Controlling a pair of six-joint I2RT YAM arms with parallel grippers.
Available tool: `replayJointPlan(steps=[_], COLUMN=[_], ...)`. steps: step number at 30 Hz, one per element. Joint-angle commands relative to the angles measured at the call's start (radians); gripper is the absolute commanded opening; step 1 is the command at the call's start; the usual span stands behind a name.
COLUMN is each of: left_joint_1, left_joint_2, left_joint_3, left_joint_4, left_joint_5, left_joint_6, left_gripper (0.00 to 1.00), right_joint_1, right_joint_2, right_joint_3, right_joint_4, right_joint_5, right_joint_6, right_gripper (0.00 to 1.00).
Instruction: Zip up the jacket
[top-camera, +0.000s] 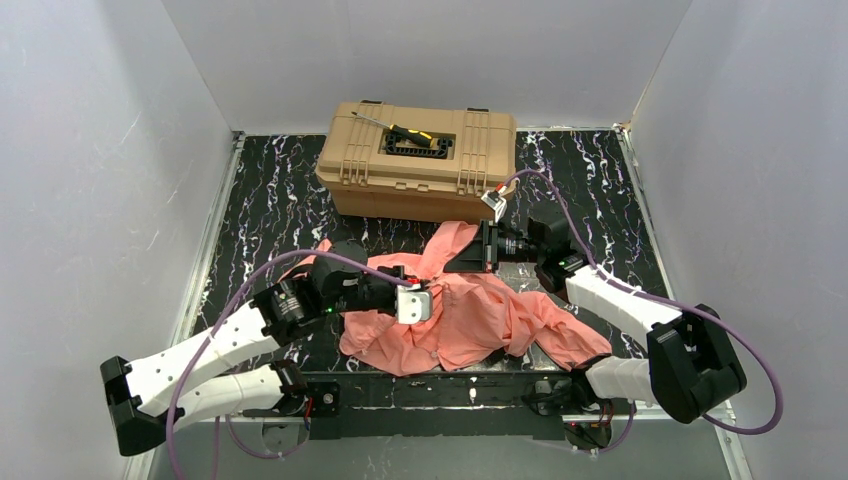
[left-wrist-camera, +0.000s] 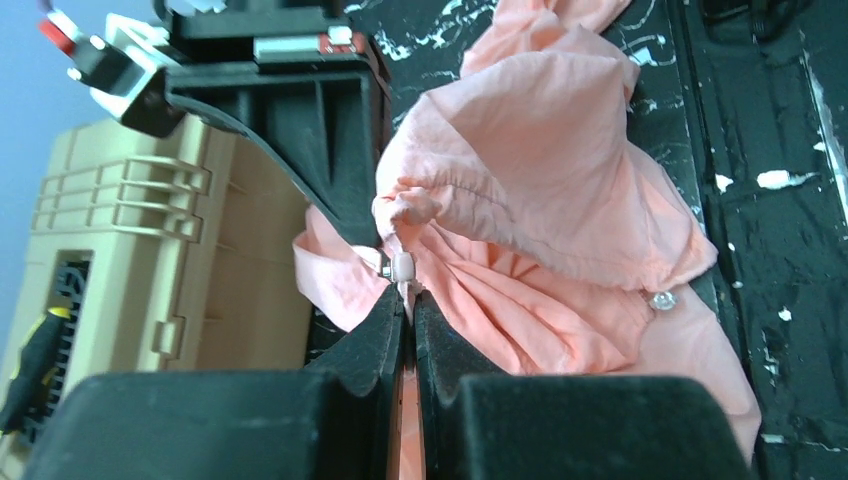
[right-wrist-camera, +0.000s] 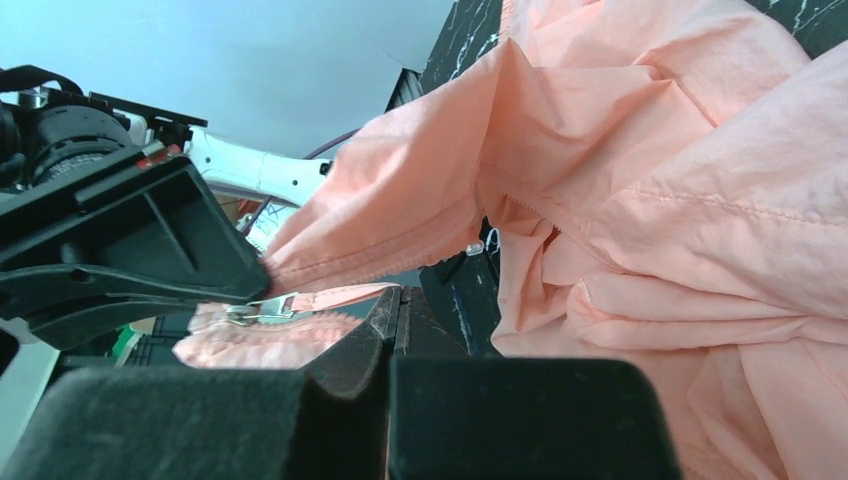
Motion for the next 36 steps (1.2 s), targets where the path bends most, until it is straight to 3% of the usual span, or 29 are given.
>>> replayJointPlan(steps=[1,19,25,31,36], left_joint_1=[-0.005,-0.006,-0.005,-0.004,-0.005], left_joint_2=[0.007,-0.011,0.047,0.148,0.112], left_joint_3=[0.104,0.298,0.489,0.827,0.873], left_joint_4=[0.018,-0.060,0.054,0.148,0.179], left_joint_5=[0.090,0.234,0.148,0.131,0.130], left_joint_6=[0.026,-0.033,0.114,0.270,0.313], left_gripper=[0.00,0.00,0.00,0.00,0.04], right_joint_1=[-0.007,-0.054,-0.108,-0.169,-0.182], right_joint_2=[0.005,-0.025,0.029,0.108,0.089], right_joint_3=[-0.025,0.035,0.325,0.669,0.820], right_joint_4=[0.047,-0.147,-0.289,-0.388,-0.463], right_joint_5=[0.036,0.126,0.191,0.257,0.323], right_joint_6=[-0.005,-0.140,-0.239,-0.309,-0.352], right_gripper=[0.01,0.01,0.01,0.01,0.01])
